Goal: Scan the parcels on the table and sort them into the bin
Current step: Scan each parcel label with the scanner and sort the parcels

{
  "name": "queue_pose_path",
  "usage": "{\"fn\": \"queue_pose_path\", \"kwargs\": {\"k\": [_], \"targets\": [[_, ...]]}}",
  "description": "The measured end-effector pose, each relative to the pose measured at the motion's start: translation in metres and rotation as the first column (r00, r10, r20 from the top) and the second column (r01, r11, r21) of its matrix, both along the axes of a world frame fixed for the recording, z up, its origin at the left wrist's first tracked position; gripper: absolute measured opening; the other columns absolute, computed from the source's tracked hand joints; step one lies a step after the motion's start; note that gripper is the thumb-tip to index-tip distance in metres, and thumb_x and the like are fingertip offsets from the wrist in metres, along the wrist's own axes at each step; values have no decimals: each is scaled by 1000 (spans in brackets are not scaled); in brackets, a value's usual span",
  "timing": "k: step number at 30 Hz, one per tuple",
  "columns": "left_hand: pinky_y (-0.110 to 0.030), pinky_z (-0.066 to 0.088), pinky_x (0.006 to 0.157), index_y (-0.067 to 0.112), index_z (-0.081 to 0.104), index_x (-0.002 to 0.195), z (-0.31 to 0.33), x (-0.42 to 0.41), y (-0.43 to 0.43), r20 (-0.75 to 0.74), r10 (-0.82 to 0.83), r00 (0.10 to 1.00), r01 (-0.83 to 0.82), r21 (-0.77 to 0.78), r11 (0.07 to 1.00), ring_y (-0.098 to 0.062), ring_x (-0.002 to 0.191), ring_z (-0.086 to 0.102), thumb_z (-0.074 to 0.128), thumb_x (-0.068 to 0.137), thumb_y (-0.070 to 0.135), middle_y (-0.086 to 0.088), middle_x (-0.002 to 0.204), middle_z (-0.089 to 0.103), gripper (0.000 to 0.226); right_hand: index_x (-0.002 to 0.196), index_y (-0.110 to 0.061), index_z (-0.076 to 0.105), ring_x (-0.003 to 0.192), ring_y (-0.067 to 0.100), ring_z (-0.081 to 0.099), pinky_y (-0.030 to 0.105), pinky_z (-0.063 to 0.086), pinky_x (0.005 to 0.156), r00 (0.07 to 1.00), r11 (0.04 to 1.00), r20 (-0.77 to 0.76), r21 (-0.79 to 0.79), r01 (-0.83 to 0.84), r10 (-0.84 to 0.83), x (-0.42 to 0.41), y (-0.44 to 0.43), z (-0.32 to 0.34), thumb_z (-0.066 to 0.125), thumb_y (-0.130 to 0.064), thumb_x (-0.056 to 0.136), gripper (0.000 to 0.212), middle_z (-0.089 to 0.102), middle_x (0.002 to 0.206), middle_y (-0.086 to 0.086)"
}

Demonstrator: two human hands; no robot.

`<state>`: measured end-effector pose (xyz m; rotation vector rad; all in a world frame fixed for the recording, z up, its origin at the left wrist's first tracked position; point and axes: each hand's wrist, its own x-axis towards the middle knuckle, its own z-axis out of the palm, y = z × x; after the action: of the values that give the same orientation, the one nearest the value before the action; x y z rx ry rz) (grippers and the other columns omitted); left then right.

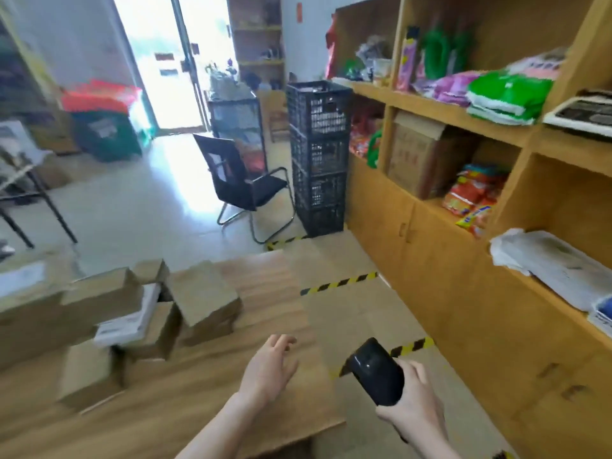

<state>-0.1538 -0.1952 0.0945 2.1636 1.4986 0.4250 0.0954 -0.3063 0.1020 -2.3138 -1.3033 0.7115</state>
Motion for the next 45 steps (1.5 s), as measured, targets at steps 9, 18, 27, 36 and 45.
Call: {"fn": "queue_pose_path", "kwargs": {"k": [9,18,27,36,45], "targets": [[-24,51,90,31,53,126,-6,-204,56,-19,288,957,-289,-52,956,-5,109,57,67,87,32,13,122,51,41,130,-32,38,104,8,47,36,46,91,962,966,-102,-27,-256,252,-176,122,-4,73,-37,57,81,28,117,-13],[-26,43,103,28,45,139,-24,-259,123,31,308,951,-307,-42,951,-9,124,44,70,84,37,11,139,36,62,130,-33,39,107,7,48,32,37,81,949,949,-50,-36,-312,310,-251,199,-12,76,-35,57,83,29,118,-14],[-48,22,119,36,15,152,-36,-194,187,-218,252,943,-280,-110,954,-22,149,-3,62,90,44,1,162,1,78,125,-33,39,102,9,47,35,41,87,957,954,-5,-81,-290,290,-202,240,-24,79,-35,56,80,31,118,-11],[-69,6,112,48,-16,147,-53,-112,223,-505,248,826,-345,-106,933,-46,145,-11,48,93,56,-18,160,-12,84,130,-33,37,108,6,44,35,45,96,867,862,28,-127,-490,497,-127,288,-41,79,-44,55,87,29,119,-13],[-71,23,108,31,4,152,-56,-78,224,-717,217,662,-358,-49,932,-56,142,-2,54,96,12,-33,155,-3,78,132,-33,38,114,6,45,35,41,95,767,762,1,-117,-637,641,-83,325,-52,78,-47,60,83,31,121,-14]]}}
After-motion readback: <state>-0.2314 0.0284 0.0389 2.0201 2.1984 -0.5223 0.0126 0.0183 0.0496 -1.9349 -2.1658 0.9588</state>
